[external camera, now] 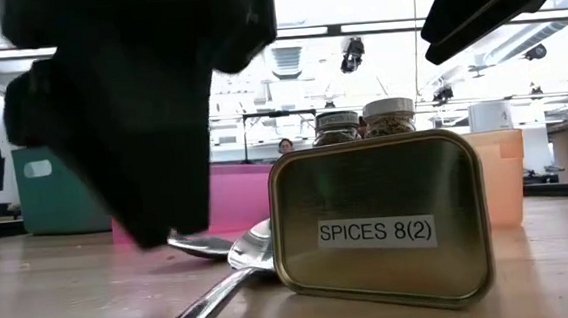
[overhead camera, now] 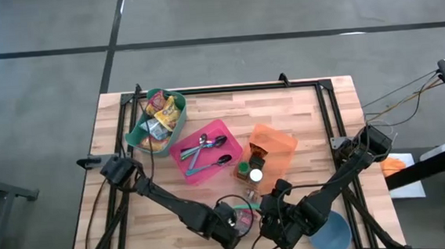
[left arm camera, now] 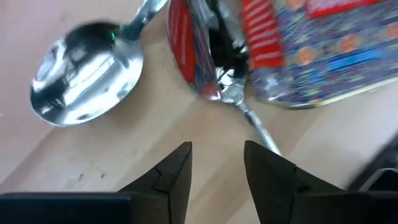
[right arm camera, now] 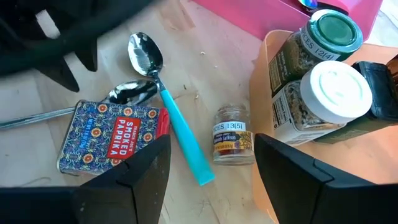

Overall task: Pick & Place Food Item
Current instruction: Put the silver spoon into the pink bin

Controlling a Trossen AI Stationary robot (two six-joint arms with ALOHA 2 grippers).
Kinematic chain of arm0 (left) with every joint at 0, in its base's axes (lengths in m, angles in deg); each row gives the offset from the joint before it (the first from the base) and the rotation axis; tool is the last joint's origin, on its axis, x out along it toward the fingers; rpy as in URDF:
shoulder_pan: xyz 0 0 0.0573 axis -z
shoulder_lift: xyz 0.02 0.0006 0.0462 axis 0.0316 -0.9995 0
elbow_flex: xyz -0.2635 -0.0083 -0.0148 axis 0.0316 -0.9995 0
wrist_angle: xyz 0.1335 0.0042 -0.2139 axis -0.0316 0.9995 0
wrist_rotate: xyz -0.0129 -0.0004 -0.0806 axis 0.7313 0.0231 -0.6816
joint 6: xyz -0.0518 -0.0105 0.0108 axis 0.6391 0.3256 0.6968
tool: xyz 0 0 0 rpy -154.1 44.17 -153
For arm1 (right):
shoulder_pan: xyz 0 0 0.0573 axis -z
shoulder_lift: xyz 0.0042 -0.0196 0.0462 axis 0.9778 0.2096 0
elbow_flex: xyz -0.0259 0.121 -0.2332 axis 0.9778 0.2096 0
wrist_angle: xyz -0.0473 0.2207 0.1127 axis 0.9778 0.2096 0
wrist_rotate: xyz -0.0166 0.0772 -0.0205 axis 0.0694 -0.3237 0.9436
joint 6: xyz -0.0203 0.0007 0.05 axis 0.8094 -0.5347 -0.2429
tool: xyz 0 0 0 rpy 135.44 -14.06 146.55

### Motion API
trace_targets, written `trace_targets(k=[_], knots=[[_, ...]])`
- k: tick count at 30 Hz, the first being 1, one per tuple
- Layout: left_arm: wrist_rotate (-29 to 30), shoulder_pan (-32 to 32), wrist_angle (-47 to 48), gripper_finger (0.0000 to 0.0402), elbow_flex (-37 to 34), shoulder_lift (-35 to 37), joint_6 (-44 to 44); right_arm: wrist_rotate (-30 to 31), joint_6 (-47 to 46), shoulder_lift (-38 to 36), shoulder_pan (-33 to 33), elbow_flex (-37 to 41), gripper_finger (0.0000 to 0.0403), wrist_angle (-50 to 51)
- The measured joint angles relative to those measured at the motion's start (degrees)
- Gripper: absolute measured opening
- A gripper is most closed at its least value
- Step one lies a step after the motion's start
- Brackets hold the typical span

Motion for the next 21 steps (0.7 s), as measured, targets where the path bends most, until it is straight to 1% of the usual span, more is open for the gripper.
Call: trace_targets(k=[6, 17, 21], knots=[[0.06, 0.29, -4.39, 0.0147, -0.11, -0.12, -0.05, -0.01, 0.09, 0.00, 0.00, 0.00, 0.0228, -0.11], [1.79, 0.53, -5.51, 0.0147, -0.16, -0.90, 1.72, -0.01, -0.09, 0.00, 0.00, 0.00, 0.0228, -0.13], [0.56, 0.53, -8.13, 0.0147, -0.06, -2.42, 1.31, -0.03, -0.20, 0.00, 0.00, 0.00, 0.0228, -0.08]])
